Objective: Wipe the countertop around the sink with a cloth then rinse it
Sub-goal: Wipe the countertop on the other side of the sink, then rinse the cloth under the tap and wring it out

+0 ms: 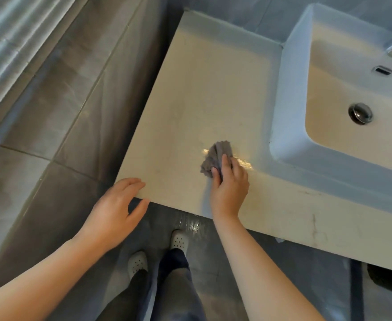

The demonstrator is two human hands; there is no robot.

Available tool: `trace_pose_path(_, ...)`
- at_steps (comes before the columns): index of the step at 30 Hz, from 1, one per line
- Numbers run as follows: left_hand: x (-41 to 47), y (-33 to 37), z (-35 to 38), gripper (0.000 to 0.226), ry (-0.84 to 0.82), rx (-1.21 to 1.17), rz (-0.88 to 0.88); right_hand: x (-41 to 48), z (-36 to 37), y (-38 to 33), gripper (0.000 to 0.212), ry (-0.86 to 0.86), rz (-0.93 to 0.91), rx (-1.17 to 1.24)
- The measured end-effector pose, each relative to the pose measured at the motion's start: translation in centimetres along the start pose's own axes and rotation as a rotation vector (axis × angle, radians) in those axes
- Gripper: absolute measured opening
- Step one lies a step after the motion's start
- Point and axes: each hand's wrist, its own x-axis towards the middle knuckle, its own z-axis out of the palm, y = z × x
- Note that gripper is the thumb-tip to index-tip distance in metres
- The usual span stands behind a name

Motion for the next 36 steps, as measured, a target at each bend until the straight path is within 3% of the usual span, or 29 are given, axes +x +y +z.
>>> trace_pose_path(9,-5.0,-4.3,-3.0,0.045,0.05,-0.042,-0.121,-4.6,2.0,-9.6,0.036,-0.297,-0.302,0.207)
trace_pose_path(12,-6.9,-5.1,-3.3,0.046,0.05,-0.065,-0.134,-5.9,0.0,-10.0,0.031,-0.489,-0.24,0.396)
trace_pose_path(15,-8.3,-5.0,-3.7,0.046,0.033,-0.08,-0.121,-7.8,-3.2,-9.5,0.028,-0.571,-0.039,0.526)
trace_pose_path(19,-9.1,-3.4,-4.6,0.045,0.027,-0.079,-0.06,-9.5,-8.1,-8.2,0.028,-0.469,0.125,0.603)
trace_pose_path(27,-7.2,4.4,-7.2,0.044,-0.021,-0.09,0.163,-9.5,-19.2,-5.2,0.027,-0.125,0.212,0.644)
trace_pose_path(36,-1.8,18.4,-8.9,0.043,-0.117,-0.076,0.471,-5.7,-32.3,-2.3,0.026,0.036,0.111,0.614)
